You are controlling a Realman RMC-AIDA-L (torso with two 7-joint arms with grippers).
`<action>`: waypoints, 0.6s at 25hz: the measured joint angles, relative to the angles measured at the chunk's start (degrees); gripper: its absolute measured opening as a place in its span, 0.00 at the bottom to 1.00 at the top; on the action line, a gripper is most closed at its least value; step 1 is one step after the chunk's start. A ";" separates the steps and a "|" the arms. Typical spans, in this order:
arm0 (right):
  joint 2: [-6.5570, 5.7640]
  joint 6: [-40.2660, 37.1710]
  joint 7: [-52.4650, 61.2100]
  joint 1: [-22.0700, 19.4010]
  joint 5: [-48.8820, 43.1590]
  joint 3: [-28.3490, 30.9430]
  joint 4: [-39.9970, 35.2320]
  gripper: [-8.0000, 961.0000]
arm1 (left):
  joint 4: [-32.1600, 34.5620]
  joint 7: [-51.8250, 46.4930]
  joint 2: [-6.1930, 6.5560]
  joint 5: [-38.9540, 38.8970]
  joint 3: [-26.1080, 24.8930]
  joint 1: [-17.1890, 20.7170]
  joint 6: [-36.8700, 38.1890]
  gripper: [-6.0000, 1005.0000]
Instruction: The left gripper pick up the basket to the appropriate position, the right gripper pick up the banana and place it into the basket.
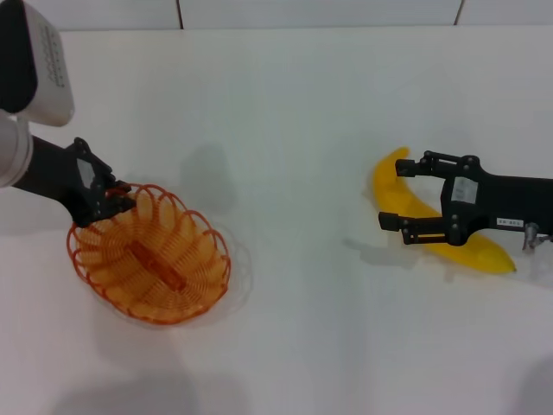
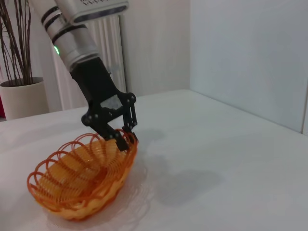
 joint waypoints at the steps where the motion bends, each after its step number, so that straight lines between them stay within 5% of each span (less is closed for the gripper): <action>1: -0.01 -0.02 0.00 0.00 0.01 0.00 0.00 0.90 | 1.00 -0.34 -0.02 0.00 0.01 0.46 0.71 0.18; 15: -0.18 -0.16 0.00 -0.29 0.22 0.27 0.00 0.90 | 4.67 -1.34 0.10 -1.36 -0.29 2.31 4.07 0.11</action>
